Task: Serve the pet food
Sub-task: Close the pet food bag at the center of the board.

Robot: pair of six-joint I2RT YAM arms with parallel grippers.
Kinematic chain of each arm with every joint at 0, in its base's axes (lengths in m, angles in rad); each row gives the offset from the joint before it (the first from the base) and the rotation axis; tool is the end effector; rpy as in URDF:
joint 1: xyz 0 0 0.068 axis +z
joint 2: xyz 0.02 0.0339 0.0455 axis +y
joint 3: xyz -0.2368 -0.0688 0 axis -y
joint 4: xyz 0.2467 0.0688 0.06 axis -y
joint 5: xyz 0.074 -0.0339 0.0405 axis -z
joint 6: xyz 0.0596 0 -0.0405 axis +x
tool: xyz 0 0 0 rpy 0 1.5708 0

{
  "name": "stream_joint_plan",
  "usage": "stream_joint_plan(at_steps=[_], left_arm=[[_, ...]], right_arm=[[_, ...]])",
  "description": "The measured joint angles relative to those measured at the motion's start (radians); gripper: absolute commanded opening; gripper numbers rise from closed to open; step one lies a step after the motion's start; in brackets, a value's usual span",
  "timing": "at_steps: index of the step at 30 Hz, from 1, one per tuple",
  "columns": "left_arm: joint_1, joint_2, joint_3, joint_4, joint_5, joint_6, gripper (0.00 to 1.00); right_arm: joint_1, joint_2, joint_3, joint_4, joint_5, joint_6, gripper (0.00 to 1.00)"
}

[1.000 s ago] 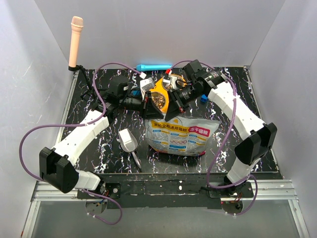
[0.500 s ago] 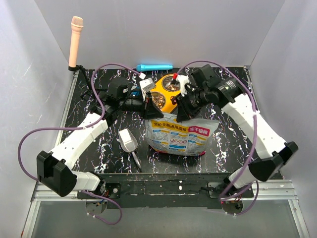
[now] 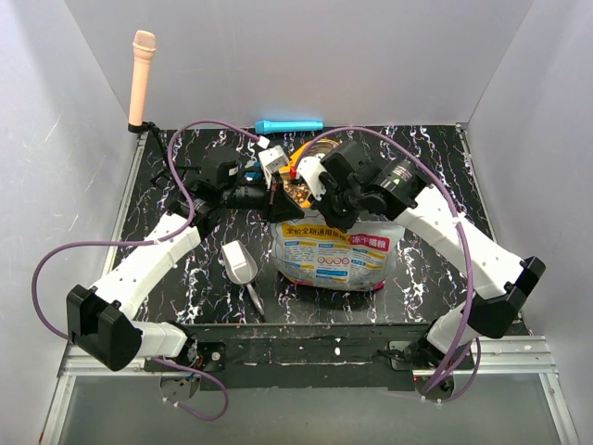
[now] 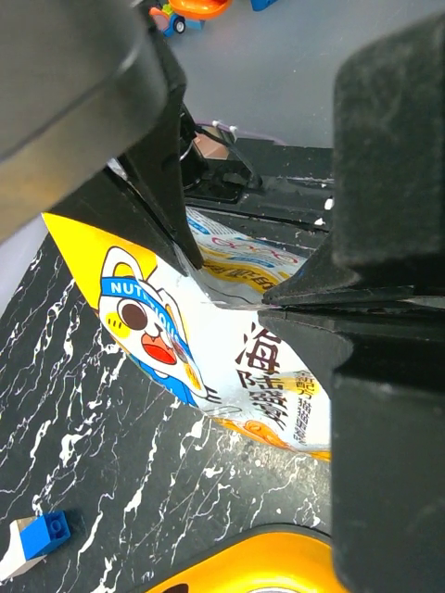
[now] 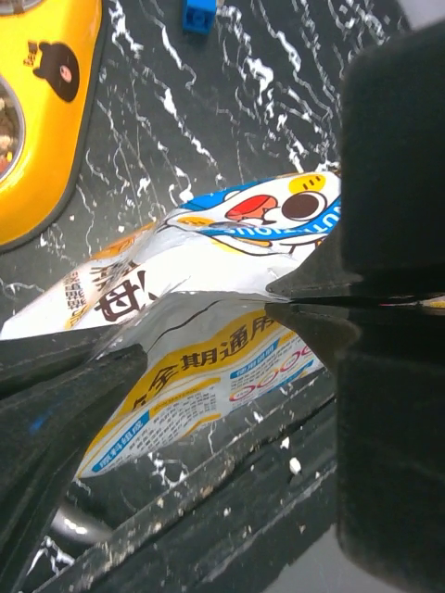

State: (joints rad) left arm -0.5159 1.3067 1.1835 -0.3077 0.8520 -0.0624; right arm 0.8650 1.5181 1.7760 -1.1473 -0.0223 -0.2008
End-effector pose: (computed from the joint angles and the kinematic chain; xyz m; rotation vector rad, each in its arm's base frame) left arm 0.2504 -0.1936 0.3240 0.9988 1.7866 -1.2140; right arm 0.2033 0.2405 0.3672 -1.2716 2.1366 0.3136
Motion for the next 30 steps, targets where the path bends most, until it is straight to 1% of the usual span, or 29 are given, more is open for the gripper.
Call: stream_joint_plan(at_steps=[3, 6, 9, 10, 12, 14, 15, 16, 17, 19, 20, 21, 22, 24, 27, 30], left_arm=[[0.001, 0.0, 0.002, -0.006, -0.009, 0.014, 0.0], [0.002, 0.0, 0.004, -0.011, -0.012, 0.04, 0.0], [0.003, 0.0, 0.006, -0.014, -0.011, 0.055, 0.0], [0.003, 0.0, 0.006, -0.014, -0.009, 0.06, 0.0], [0.003, 0.0, 0.008, -0.02, -0.005, 0.065, 0.0], [0.004, 0.0, 0.01, -0.025, -0.001, 0.069, 0.0], [0.005, 0.0, 0.011, -0.026, 0.002, 0.071, 0.0], [0.005, 0.0, 0.011, -0.029, 0.004, 0.072, 0.0], [0.005, 0.0, 0.012, -0.03, 0.007, 0.074, 0.0], [0.005, 0.0, 0.013, -0.032, 0.017, 0.079, 0.01], [0.006, 0.0, 0.013, -0.034, 0.025, 0.08, 0.07], [0.006, 0.0, 0.013, -0.037, 0.031, 0.08, 0.16], [0.007, 0.0, 0.013, -0.037, 0.038, 0.081, 0.23], [0.016, 0.0, 0.018, -0.041, 0.054, 0.075, 0.32], [0.031, 0.0, 0.024, -0.019, 0.066, 0.05, 0.41], [0.025, -0.001, 0.023, 0.016, 0.069, 0.016, 0.43]], right_arm=[[0.029, 0.0, -0.001, 0.004, 0.071, -0.014, 0.01], [0.04, -0.011, -0.021, 0.024, 0.099, -0.017, 0.01], [0.04, -0.042, -0.06, 0.058, 0.101, -0.013, 0.19], [0.04, -0.053, -0.071, 0.067, 0.098, -0.013, 0.22], [0.034, -0.076, -0.093, 0.072, 0.095, -0.013, 0.24], [0.017, -0.098, -0.108, 0.069, 0.083, -0.013, 0.23], [0.008, -0.107, -0.112, 0.068, 0.071, -0.013, 0.2], [0.0, -0.113, -0.115, 0.066, 0.06, -0.012, 0.14], [-0.008, -0.12, -0.119, 0.066, 0.046, -0.012, 0.02], [-0.018, -0.126, -0.126, 0.066, 0.016, -0.011, 0.01], [-0.021, -0.126, -0.128, 0.066, 0.008, -0.012, 0.01], [-0.026, -0.127, -0.129, 0.066, -0.006, -0.013, 0.01], [-0.031, -0.127, -0.129, 0.065, -0.026, -0.013, 0.01], [-0.049, -0.127, -0.129, 0.058, -0.048, -0.013, 0.01], [-0.064, -0.127, -0.126, 0.049, -0.083, -0.013, 0.01], [-0.071, -0.122, -0.116, 0.036, -0.109, -0.013, 0.01]])
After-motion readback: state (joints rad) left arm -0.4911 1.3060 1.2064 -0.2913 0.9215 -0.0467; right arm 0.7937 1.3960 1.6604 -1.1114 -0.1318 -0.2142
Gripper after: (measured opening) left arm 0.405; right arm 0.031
